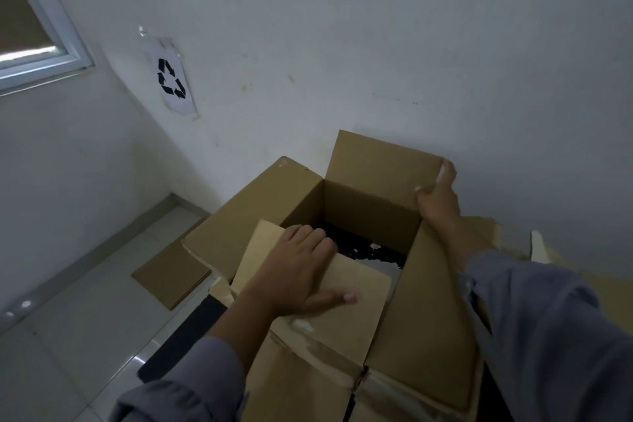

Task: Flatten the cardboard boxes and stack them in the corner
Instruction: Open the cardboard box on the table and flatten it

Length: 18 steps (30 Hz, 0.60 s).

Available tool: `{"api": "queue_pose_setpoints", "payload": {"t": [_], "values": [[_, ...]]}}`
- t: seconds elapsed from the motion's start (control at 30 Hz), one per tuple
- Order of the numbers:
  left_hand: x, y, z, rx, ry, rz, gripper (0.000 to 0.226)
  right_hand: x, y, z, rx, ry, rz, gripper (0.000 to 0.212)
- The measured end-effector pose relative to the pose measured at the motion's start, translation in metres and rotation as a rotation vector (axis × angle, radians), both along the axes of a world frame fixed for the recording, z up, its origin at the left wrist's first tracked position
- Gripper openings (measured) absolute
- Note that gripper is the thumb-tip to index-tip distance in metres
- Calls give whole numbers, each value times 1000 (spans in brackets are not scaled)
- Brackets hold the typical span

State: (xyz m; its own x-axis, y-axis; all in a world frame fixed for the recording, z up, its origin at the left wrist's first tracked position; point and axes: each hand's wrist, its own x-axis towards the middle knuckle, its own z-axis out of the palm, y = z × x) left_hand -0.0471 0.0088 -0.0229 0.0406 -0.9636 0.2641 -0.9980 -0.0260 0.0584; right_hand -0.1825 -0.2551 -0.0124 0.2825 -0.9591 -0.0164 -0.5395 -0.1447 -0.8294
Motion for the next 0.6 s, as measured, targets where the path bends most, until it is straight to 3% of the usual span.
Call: {"api": "queue_pose_setpoints", "payload": {"t": [0.1,0.23,0.4,0.6], "values": [[4,9,16,-93,-93,-43,74,-2,10,13,-142,-57,-103,61],[12,24,30,-154,-221,-13,71,-4,15,22,-299,-6,-28,21],[36,54,37,-103,-244,125,75,-21,25,27,-278,6,22,15],[78,74,48,13,-313,474,86,-49,39,25,-298,22,59,17]]}}
